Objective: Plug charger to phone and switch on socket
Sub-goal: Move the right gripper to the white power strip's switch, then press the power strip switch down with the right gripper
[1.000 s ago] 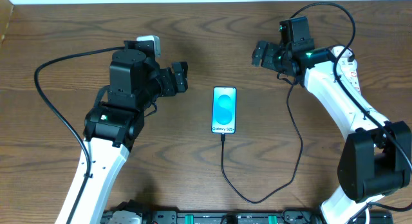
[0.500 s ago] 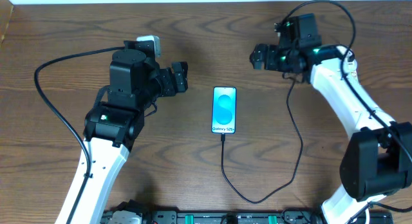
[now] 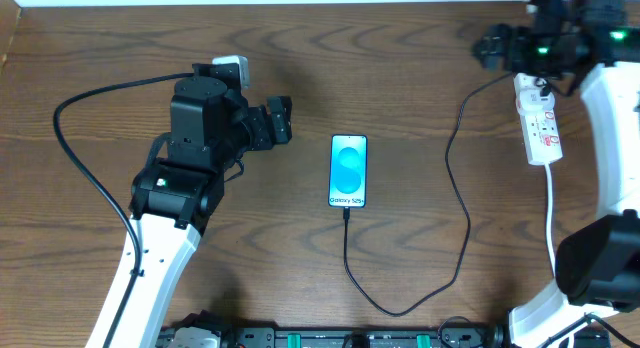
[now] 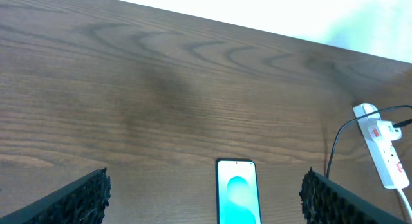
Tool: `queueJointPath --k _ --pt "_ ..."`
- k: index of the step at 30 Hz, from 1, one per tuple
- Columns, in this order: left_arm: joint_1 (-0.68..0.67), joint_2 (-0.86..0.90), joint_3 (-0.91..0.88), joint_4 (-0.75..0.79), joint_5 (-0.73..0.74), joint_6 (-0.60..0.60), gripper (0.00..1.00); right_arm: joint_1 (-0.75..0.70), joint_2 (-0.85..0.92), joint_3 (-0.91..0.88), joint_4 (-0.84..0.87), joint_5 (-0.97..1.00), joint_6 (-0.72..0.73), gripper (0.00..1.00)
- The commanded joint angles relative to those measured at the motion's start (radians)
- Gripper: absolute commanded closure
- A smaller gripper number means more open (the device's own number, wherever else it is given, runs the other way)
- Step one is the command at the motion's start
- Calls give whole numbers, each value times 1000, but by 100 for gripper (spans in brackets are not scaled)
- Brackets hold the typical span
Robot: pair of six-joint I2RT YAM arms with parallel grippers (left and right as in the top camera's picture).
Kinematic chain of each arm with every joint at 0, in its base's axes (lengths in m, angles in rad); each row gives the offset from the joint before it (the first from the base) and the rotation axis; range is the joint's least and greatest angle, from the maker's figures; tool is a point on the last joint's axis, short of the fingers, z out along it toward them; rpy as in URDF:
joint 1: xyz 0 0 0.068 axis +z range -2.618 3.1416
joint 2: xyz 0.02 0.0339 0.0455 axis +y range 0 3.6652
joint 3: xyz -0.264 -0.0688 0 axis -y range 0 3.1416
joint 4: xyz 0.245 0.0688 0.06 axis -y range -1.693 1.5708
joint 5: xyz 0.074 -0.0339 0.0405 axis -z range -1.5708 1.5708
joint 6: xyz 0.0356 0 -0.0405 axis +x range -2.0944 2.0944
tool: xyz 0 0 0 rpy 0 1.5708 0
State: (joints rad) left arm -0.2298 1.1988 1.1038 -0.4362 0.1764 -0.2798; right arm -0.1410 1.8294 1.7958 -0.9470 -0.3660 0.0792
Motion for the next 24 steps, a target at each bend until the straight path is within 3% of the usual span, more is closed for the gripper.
queueJointPath --k 1,11,24 --pt "4 -3 7 2 -13 18 6 -84 -20 21 -14 -27 -69 1" --pt "4 -3 7 2 -13 18 6 -288 23 17 -36 -62 -171 1" --pt "4 -3 7 2 -13 18 6 -299 203 -23 21 -63 -212 1"
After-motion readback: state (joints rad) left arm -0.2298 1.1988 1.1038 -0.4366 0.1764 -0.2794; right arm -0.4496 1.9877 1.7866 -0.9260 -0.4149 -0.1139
